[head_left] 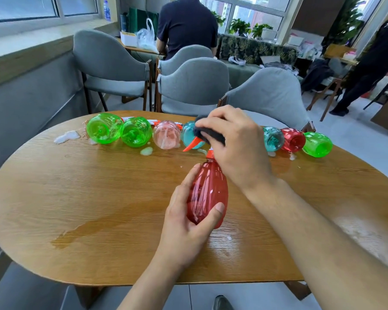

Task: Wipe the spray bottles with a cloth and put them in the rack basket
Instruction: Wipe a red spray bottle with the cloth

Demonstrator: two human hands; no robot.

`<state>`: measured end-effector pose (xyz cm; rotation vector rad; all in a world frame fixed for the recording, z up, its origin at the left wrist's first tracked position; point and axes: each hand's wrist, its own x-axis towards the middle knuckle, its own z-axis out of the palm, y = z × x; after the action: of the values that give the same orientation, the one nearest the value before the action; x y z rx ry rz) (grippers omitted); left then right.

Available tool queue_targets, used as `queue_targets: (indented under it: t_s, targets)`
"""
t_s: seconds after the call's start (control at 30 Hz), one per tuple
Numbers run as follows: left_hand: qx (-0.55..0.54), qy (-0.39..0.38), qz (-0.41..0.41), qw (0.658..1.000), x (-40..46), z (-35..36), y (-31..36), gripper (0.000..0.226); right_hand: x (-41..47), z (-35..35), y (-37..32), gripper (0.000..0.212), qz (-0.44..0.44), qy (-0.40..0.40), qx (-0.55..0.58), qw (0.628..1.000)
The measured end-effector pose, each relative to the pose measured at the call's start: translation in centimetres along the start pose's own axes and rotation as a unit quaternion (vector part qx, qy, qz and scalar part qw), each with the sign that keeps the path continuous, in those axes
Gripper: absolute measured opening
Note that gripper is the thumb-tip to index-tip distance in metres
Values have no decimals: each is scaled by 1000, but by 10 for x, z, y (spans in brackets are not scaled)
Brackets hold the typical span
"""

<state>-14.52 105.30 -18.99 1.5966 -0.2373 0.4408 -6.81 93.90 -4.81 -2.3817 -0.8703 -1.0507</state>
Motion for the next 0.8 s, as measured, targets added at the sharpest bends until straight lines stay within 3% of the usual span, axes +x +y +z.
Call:
queue_targets:
  t_s: [0.13, 0.3, 0.47, 0.6, 0.73, 0.8]
  targets:
    - [3, 9, -13, 1000, 1, -2, -2, 86, -16, 12, -23, 14, -93, -103, 26, 990]
    - [4, 2, -1, 1000, -1, -1, 3, 81, -1, -5, 1, 14, 28, 25, -17, 999]
    - [-2, 16, -3, 1000, 0, -3, 1, 80, -13, -4, -2, 16, -29, -76, 1, 997]
    - [6, 10, -1, 1000, -2, -1, 3, 81, -10, -15, 19, 16, 50, 12, -4, 999]
    - [0, 21, -3, 1000, 0, -3, 3, 79, -19, -9, 14, 17, -6, -69, 25, 997]
    - [-3, 20, -4, 1000, 0, -3, 4, 79, -16, -11, 21, 17, 11, -60, 15, 998]
